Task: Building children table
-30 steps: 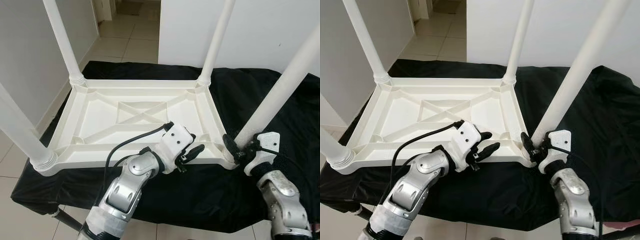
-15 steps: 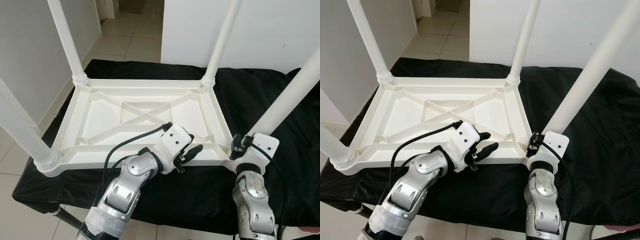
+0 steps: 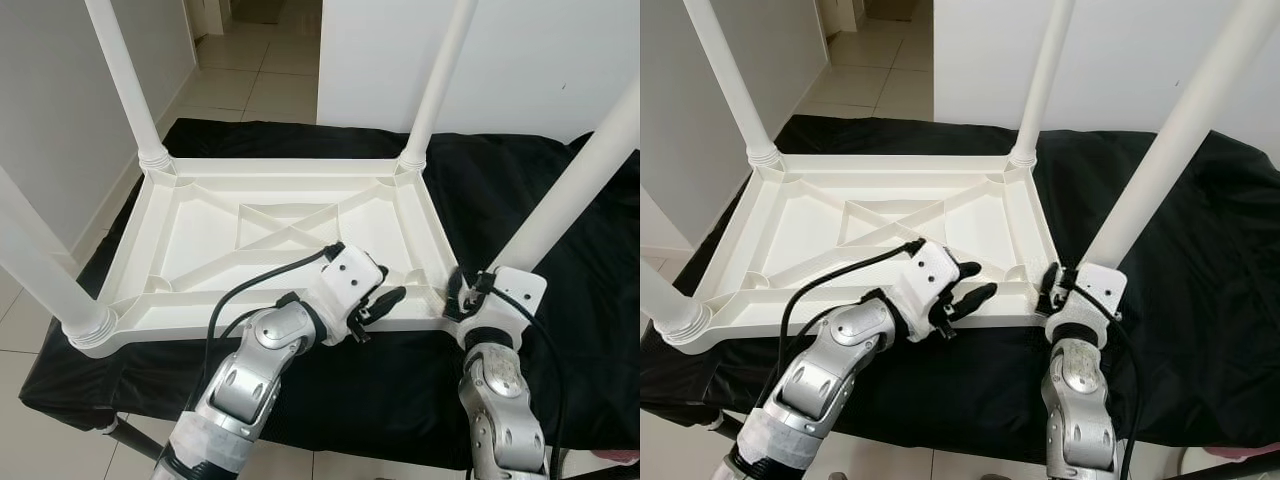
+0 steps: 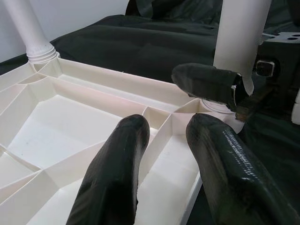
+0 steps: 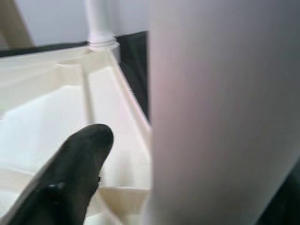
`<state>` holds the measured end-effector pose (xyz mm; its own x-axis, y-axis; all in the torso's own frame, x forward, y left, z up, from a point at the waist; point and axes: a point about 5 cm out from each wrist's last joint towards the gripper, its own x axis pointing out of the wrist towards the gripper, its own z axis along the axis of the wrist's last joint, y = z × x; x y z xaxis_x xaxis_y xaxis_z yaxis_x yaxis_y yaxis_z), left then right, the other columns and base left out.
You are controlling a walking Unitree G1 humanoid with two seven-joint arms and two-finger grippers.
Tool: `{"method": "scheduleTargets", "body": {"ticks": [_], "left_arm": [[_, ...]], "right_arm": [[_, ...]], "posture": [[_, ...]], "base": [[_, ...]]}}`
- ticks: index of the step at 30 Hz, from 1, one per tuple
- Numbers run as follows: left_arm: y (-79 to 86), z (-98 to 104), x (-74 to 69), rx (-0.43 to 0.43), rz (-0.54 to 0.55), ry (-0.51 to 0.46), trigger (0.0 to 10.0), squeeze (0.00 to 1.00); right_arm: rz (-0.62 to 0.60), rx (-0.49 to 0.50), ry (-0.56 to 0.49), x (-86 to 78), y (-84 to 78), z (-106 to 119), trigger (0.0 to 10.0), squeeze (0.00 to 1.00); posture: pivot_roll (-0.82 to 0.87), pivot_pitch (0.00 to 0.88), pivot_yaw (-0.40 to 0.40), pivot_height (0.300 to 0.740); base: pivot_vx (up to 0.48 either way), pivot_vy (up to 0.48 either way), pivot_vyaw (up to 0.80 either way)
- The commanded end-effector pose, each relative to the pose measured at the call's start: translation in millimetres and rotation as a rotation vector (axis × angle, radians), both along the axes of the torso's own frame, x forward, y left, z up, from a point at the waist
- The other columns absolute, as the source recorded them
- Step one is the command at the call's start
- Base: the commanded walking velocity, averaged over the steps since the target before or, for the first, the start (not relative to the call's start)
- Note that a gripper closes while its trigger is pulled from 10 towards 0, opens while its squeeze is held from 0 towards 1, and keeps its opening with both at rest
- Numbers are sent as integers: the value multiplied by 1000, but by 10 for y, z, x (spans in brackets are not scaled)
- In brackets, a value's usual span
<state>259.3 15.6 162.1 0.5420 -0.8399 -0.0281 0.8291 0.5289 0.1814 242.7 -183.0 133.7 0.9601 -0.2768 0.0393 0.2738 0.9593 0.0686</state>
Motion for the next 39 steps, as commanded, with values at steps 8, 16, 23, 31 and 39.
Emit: {"method": "scheduleTargets", "body": {"ticks": [8,16,23,31,39], "left_arm": [[18,5,91,2,81,-21,10000,0],[4,18,97,3,68,-28,10000,0],[-1,27,106,9,58,-36,10000,0],[-13,39,112,8,58,-47,10000,0],[-17,16,80,3,60,-42,10000,0]], "right_arm": [[268,-6,-29,-36,-198,-2,10000,0],[651,-84,6,54,-351,24,10000,0],[765,-154,51,179,-385,19,10000,0],[815,-215,96,308,-429,-31,0,0],[820,-197,109,256,-548,-92,0,0]], "posture": [[-151,0,5,740],[-153,0,20,740],[-149,0,28,740],[-131,0,11,740],[-140,0,3,740]], "base": [[0,0,0],[0,0,0],[0,0,0],[0,0,0],[0,0,0]]}}
